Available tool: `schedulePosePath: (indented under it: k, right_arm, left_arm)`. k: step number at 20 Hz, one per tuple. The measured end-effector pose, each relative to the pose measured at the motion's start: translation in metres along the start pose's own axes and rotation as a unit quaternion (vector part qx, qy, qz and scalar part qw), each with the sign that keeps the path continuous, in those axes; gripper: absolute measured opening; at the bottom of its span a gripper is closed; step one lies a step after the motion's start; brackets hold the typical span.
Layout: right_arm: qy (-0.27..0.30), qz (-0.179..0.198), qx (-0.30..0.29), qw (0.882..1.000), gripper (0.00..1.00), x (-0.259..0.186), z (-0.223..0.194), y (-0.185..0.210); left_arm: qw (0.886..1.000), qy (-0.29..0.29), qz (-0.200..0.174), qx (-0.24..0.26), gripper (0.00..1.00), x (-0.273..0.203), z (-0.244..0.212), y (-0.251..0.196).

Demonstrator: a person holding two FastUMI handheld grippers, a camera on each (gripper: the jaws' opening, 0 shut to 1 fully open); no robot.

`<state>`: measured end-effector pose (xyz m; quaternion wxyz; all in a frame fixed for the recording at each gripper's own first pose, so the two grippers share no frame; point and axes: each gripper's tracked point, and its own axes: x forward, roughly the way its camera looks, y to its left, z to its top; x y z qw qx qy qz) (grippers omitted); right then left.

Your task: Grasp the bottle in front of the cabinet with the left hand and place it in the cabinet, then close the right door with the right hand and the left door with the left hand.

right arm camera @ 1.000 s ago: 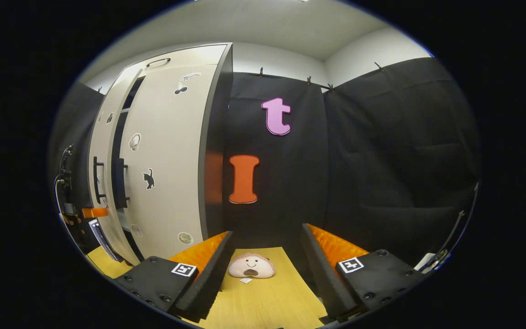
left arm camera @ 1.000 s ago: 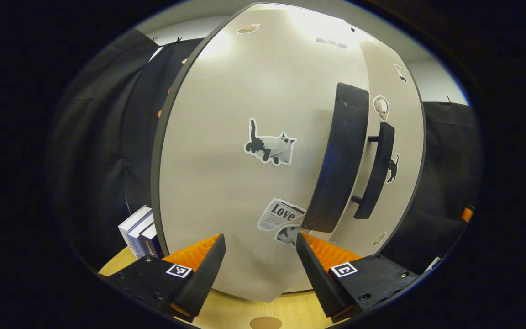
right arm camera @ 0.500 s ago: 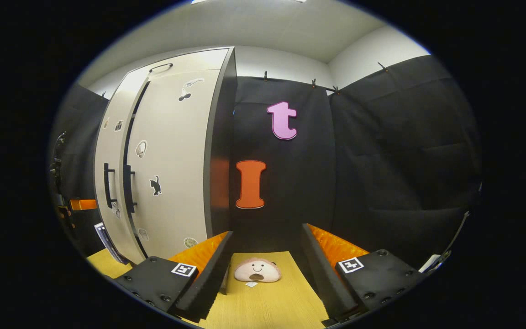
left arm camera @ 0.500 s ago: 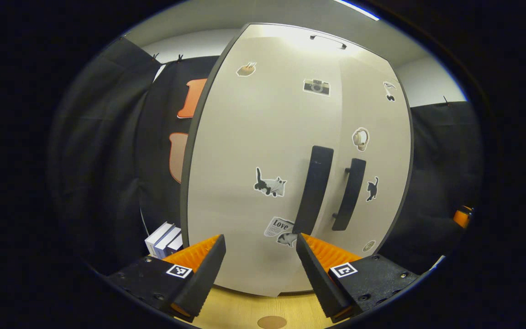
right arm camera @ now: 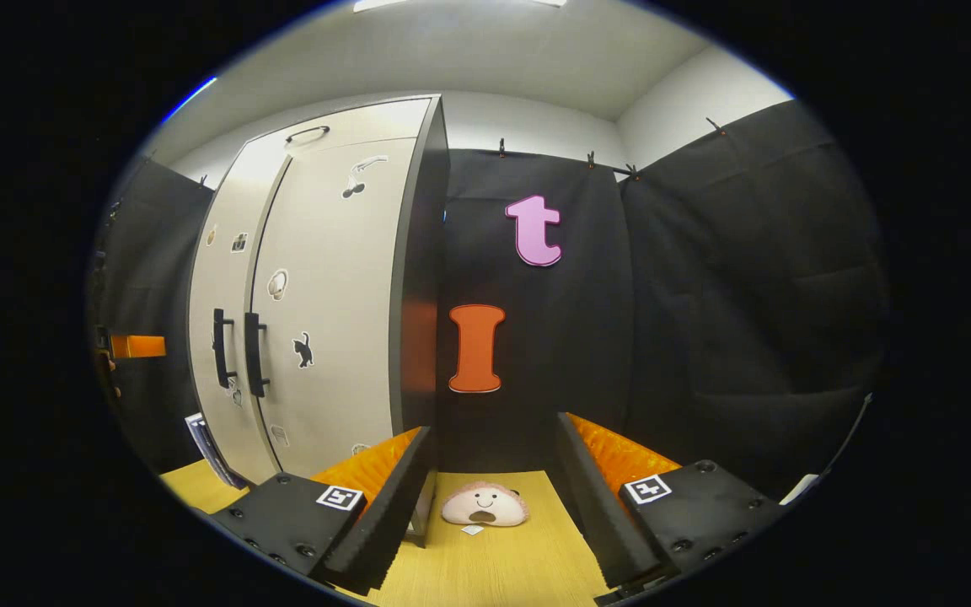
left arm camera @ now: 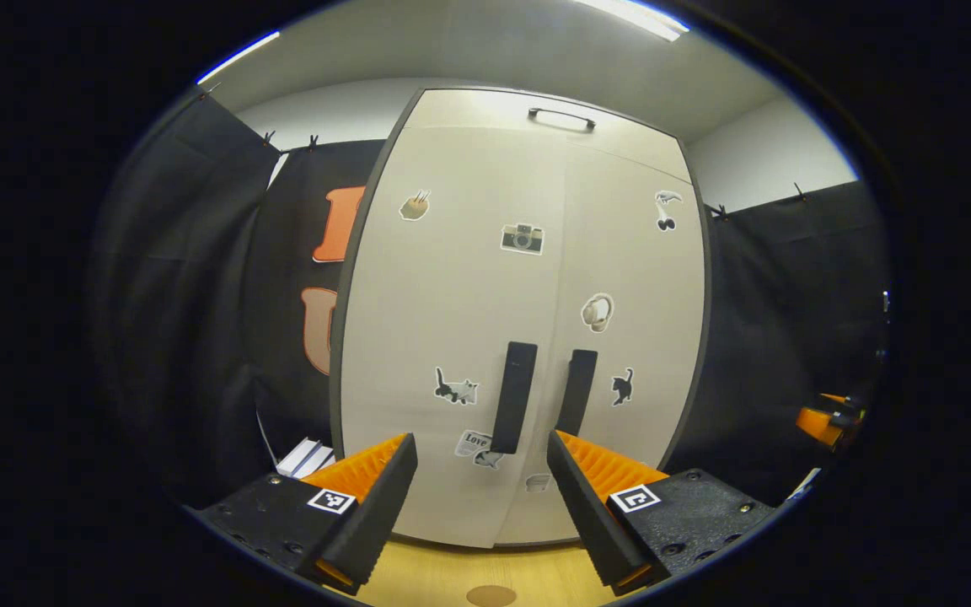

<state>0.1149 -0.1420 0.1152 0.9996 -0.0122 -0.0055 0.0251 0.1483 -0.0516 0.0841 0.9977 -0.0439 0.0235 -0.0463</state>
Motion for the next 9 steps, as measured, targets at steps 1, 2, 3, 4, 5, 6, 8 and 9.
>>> schedulePosePath:
  k: [1, 2, 3, 4, 5, 6, 8, 9]
  right_arm:
    - [0.000, 0.001, 0.000, 1.000, 0.97, 0.000, 0.000, -0.001]
    - [0.000, 0.002, 0.001, 1.000, 0.97, -0.001, -0.001, -0.003]
    - [-0.001, 0.003, 0.002, 1.000, 0.97, -0.001, -0.001, -0.004]
    - [-0.001, 0.004, 0.003, 1.000, 0.97, -0.001, -0.001, -0.005]
    - [-0.001, 0.005, 0.004, 1.000, 0.97, -0.002, -0.002, -0.006]
    - [-0.001, 0.006, 0.005, 1.000, 0.97, -0.002, -0.002, -0.007]
    - [0.001, 0.008, 0.005, 1.000, 0.97, -0.002, -0.004, -0.011]
    - [0.002, 0.008, 0.004, 1.000, 0.97, -0.003, -0.005, -0.013]
  left_arm:
    - [1.000, -0.002, -0.008, -0.009, 0.92, -0.003, 0.003, -0.006]
    - [1.000, -0.004, -0.014, -0.017, 0.94, -0.006, 0.006, -0.010]
    - [1.000, -0.007, -0.017, -0.021, 0.94, -0.009, 0.009, -0.013]
    - [1.000, -0.010, -0.018, -0.022, 0.92, -0.010, 0.011, -0.015]
    - [1.000, -0.012, -0.017, -0.021, 0.94, -0.012, 0.013, -0.016]
    - [1.000, -0.014, -0.015, -0.019, 0.95, -0.014, 0.015, -0.016]
    - [1.000, -0.016, -0.013, -0.014, 0.94, -0.016, 0.016, -0.018]
    - [1.000, -0.017, -0.013, -0.013, 0.95, -0.018, 0.016, -0.019]
